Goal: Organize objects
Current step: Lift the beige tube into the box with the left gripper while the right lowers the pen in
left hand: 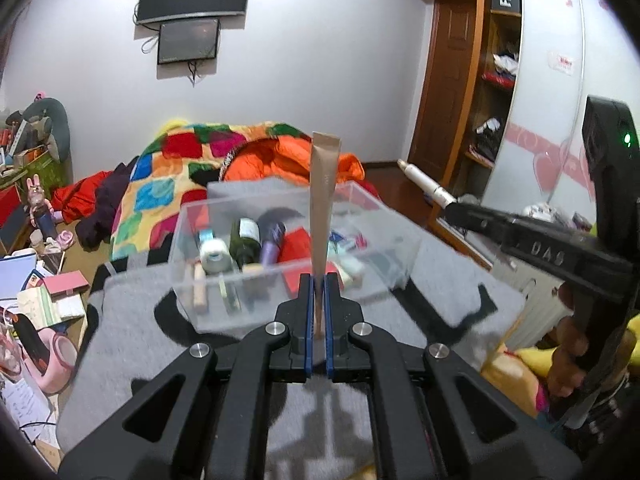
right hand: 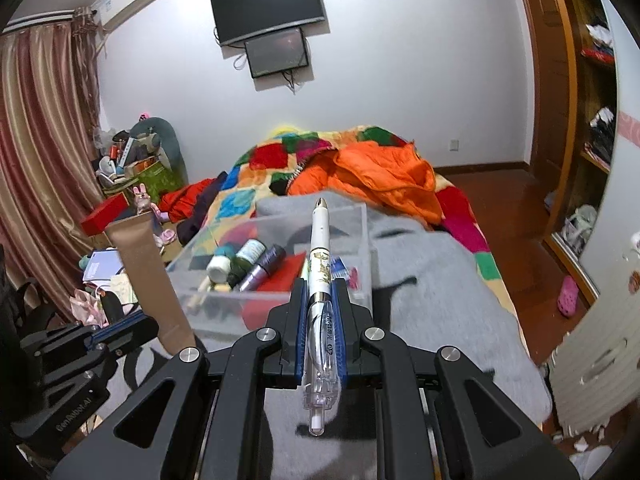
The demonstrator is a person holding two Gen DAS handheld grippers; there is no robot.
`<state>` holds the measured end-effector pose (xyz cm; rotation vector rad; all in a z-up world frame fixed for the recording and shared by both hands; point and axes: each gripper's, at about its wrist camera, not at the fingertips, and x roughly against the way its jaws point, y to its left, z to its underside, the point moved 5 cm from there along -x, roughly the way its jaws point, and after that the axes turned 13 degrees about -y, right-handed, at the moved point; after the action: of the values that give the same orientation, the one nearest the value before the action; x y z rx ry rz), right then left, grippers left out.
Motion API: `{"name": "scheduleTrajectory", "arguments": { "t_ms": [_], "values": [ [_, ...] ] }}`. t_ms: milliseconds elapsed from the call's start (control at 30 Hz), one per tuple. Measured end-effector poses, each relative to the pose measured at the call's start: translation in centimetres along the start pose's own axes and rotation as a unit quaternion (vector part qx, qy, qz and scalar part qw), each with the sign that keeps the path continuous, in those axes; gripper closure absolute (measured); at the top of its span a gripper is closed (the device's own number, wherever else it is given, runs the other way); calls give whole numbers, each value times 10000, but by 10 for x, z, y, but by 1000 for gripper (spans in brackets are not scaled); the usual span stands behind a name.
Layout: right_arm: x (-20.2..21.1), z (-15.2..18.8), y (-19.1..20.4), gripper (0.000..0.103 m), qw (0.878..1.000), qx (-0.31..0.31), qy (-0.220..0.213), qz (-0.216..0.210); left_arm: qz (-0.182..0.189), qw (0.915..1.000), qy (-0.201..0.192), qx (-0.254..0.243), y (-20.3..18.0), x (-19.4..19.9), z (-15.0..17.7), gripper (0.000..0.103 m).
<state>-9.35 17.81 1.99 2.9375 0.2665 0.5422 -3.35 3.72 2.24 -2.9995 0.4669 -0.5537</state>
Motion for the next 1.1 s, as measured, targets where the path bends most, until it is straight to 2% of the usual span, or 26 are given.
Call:
{"name": "scheduleTrajectory", "arguments": {
  "t_ms": [300, 600, 867, 1100],
  "values": [
    [-32, -20, 2, 92, 9998, -44, -93, -165, -85, 9993, -348, 141, 14, -14, -41, 100],
    [-74, -19, 8, 92, 9993, -109, 116, -343, -232, 9984, -394, 336, 36, -50, -58, 100],
    [-113, 3, 19, 92, 9971, 263, 568, -431, -201, 9980, -15, 596, 46, -91, -41, 100],
    [-129, 20, 17, 92, 9949, 281, 882, -412, -104, 9972, 358, 653, 43, -114, -20, 100]
  ]
}}
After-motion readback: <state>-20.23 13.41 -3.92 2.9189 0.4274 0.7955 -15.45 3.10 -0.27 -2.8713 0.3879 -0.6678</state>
